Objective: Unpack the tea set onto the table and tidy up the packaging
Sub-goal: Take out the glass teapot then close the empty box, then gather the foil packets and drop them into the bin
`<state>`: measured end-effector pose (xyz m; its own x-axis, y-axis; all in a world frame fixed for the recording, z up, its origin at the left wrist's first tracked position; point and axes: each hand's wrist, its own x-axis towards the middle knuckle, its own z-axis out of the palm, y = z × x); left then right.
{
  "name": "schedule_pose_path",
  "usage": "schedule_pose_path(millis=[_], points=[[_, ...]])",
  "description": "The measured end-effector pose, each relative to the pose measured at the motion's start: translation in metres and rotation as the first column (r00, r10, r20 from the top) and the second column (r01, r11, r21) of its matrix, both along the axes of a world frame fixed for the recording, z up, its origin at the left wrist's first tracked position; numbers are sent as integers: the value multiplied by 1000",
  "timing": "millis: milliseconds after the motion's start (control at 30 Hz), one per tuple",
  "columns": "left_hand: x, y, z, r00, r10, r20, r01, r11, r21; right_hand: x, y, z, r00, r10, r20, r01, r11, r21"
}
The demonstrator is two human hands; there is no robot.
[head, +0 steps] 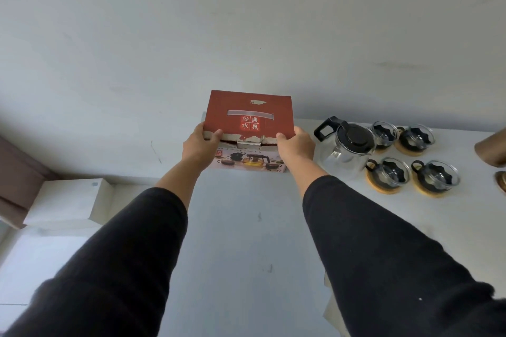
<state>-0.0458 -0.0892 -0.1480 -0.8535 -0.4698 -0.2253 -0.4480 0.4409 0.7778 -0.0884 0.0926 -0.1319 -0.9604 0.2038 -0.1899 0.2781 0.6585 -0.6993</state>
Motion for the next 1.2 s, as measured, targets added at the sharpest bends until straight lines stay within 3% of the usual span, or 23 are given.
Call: schedule_pose_path(millis=[200, 400, 567, 833, 967, 1200], points=[[3, 1, 0, 1000, -6, 19, 5, 1000, 20, 1, -5, 2, 999, -28, 21, 28, 999, 32], [18, 11, 11, 992, 124, -21, -123, 992, 11, 17, 0, 21, 1000, -20, -20, 22, 998, 62], [38, 24, 32, 974, 221, -43, -220, 975, 33, 38, 22, 40, 999, 6, -45, -4, 998, 55], [93, 93, 57, 973, 226, -50, -225, 974, 37, 94, 86, 67, 989, 107, -100, -104, 994, 35], [125, 154, 49, 987, 163, 13, -163, 986, 40, 128, 148, 67, 987, 124, -100, -118, 991, 70], [175, 247, 27, 969, -151, 195, 150, 988, 21, 174, 240, 49, 997, 44, 56, -48, 996, 72]])
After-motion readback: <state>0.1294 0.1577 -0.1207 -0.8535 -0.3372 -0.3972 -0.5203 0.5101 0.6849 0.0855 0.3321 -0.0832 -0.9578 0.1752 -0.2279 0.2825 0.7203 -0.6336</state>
